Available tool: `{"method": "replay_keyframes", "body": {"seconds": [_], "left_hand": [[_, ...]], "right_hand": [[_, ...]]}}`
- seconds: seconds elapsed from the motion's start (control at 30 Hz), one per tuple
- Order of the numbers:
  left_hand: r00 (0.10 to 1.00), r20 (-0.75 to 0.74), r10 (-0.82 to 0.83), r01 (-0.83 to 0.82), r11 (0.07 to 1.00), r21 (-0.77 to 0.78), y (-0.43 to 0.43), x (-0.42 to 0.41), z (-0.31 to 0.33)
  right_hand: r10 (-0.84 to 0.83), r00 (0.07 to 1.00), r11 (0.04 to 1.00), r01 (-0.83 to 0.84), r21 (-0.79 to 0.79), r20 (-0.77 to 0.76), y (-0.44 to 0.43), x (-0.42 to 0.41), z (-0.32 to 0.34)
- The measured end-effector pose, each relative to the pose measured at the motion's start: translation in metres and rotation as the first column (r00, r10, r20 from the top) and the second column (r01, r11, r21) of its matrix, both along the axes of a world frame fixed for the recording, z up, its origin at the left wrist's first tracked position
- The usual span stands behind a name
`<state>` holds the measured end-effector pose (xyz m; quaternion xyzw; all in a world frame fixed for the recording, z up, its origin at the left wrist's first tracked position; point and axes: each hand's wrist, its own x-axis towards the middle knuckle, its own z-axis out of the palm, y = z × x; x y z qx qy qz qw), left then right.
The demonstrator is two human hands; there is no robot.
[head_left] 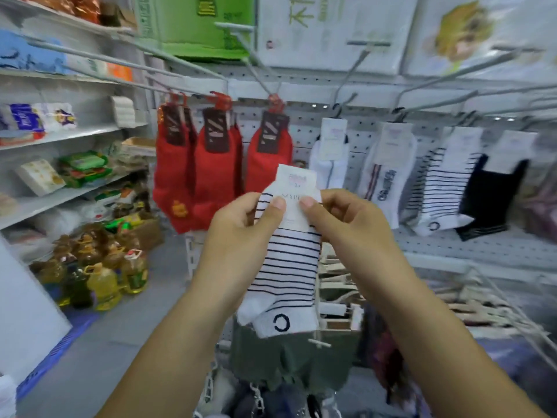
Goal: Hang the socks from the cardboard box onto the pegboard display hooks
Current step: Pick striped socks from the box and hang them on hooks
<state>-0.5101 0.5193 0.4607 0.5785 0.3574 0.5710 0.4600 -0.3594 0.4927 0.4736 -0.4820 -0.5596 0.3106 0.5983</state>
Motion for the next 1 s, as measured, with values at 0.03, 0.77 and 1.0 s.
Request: {"method": "replay_keyframes", "body": {"seconds": [0.03, 0.77, 1.0], "left_hand": [[1.000, -0.018, -0.011, 0.011, 1.000, 0.010, -0.001, 0.014, -0.001], [0.927, -0.211, 0.309, -0.163, 0.842, 0.515, -0.023, 0.246, 0.053], [0.889, -0.050, 0.455, -0.311, 0.681, 0.663, -0.015, 0.287, 0.088]], "right_hand": [[-0.017, 1.000, 1.000, 0.017, 0.007, 0.002, -0.004, 0.014, -0.001], [-0.413, 0.906, 0.892, 0.380, 0.243, 0.098, -0.016, 0.277, 0.004], [-0.376, 0.907, 0.890, 0.296, 0.348, 0.189, 0.029, 0.308, 0.031]]}}
